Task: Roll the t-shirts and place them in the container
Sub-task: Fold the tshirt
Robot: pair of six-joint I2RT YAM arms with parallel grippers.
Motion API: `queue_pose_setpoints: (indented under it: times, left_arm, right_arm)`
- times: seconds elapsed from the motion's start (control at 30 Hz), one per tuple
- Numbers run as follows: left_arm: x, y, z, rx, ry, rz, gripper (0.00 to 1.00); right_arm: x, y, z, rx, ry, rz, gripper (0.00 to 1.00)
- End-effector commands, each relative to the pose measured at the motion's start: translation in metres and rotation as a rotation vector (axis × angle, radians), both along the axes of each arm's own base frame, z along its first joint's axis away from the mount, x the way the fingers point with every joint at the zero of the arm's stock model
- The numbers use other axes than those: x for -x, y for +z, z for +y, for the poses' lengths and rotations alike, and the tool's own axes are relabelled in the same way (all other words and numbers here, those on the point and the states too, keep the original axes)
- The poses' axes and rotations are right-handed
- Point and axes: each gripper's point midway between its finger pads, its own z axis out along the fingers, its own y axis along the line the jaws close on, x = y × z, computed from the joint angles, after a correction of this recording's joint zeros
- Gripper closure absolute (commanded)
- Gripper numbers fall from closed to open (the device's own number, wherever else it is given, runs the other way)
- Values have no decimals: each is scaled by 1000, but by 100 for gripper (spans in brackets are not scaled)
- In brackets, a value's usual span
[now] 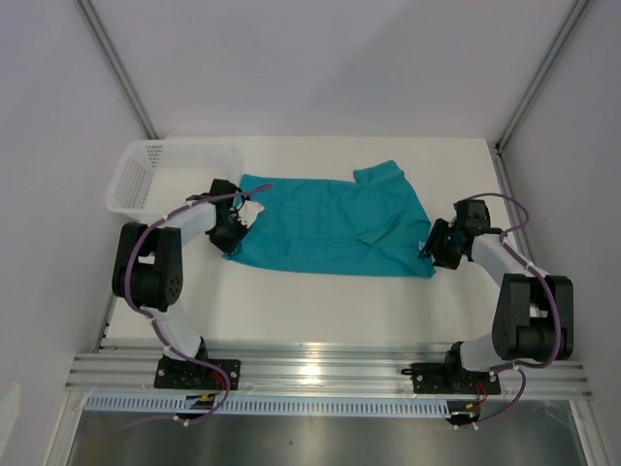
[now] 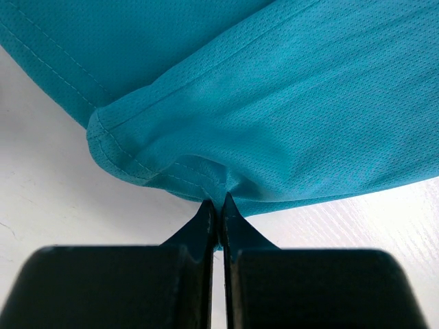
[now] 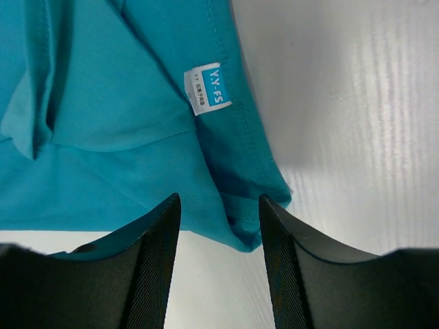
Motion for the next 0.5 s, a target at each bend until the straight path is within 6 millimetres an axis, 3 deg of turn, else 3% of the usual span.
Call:
queue_pose_setpoints:
  times: [0.0, 0.2, 0.3, 0.43, 0.47]
  left_arm:
    - [-2, 5, 3, -18, -10, -25, 99]
    - [-2, 6, 4, -24, -9, -23, 99]
    - [-1, 5, 6, -30, -7, -21, 99]
    - [2, 4, 7, -39, -19, -16, 99]
    - [2, 5, 8, -43, -24, -20, 99]
  right_arm:
    - [-3, -11, 13, -58, 56, 20, 47]
    - [-3, -25, 18, -94, 67, 51, 53]
    - [-2, -27, 14, -79, 38, 57, 68]
    - [-3, -22, 5, -72, -3, 46, 99]
    - [-3, -22, 3, -68, -8, 47, 100]
